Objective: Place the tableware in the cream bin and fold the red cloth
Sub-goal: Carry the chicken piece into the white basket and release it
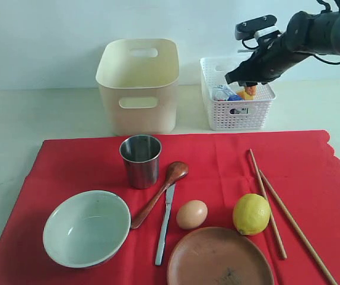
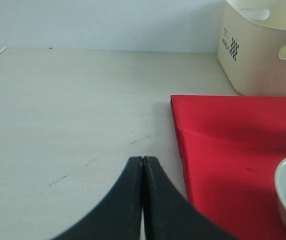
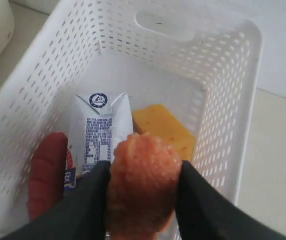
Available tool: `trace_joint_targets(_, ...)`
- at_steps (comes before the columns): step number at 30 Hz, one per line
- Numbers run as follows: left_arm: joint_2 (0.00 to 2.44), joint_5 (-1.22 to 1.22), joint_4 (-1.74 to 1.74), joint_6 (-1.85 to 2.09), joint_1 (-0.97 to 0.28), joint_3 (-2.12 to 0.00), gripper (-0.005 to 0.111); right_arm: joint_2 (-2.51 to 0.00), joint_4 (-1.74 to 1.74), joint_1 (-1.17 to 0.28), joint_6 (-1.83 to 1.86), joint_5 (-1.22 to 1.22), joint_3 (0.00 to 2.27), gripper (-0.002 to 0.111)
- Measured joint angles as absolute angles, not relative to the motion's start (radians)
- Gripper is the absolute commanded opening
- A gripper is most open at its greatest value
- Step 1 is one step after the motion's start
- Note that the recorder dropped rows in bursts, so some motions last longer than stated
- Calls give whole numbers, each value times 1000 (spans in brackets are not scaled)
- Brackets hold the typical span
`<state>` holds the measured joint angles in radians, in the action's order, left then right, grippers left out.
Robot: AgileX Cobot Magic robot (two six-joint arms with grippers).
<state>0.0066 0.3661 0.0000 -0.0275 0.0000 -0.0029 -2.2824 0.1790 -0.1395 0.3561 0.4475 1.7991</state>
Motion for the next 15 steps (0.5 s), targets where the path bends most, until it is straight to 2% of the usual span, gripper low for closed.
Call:
trace_joint_targets(8, 7, 366, 0, -27, 0, -3, 0, -2285, 179, -139, 356, 444, 1799, 41)
trace_joint_targets(15, 7, 366, 0, -27, 0, -3, 0, -2285, 124, -139, 341, 465, 1799, 44)
